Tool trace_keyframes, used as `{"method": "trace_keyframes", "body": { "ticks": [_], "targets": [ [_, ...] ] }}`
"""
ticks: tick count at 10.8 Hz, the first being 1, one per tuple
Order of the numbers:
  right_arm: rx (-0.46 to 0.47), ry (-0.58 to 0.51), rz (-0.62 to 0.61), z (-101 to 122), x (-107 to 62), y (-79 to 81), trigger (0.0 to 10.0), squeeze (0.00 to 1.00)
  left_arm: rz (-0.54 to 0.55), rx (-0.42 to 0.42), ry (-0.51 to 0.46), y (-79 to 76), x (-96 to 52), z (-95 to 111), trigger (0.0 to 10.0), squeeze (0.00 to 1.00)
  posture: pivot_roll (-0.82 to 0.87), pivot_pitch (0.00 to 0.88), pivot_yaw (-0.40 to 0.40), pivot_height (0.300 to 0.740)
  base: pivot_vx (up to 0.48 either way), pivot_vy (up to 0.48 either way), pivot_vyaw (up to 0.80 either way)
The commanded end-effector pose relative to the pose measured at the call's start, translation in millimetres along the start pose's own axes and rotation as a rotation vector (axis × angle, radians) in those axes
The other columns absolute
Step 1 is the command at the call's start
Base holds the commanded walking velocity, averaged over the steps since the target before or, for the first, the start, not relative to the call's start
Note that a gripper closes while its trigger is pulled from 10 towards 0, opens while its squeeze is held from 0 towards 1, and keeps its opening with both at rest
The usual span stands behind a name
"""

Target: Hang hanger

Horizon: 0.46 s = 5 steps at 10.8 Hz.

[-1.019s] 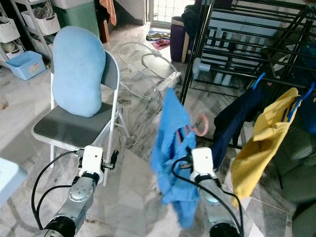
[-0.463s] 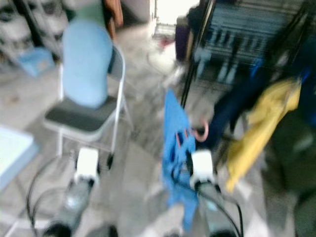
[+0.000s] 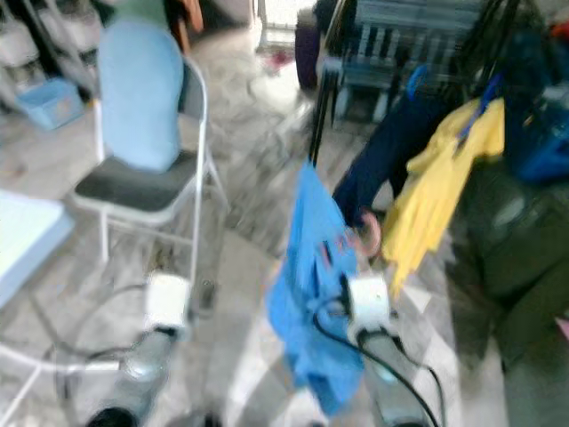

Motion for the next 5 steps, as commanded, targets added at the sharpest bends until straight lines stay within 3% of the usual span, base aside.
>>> {"method": "trace_keyframes", "body": {
  "ticks": [1,5],
  "targets": [
    [0.009,-0.039,0.014,10.2,4.6,5.6,0.0,0.00,0.010,0.017,0.007,8.0,-0.1,-2.8,10.0,0.00,-0.06,0.127,-0.037,0.740,-0.334,0.000,0.00],
    [0.008,-0.034,0.049,15.6,13.7,14.1,0.0,0.00,0.006,0.035,-0.008,9.8,3.6,2.5,10.0,0.00,-0.05,0.155,-0.021,0.740,-0.328,0.000,0.00]
  ]
}}
Point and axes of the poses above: a point about 5 cm out from each wrist's last joint towards the gripper, its own x axis pointing out of the wrist towards the gripper, its own z axis along the axis of the wrist's last joint, y = z × x, the point moved 4 cm from there along x, pointing out of the wrist towards the gripper, and after that the axes turned 15 degrees about x, right-handed, at the moved point
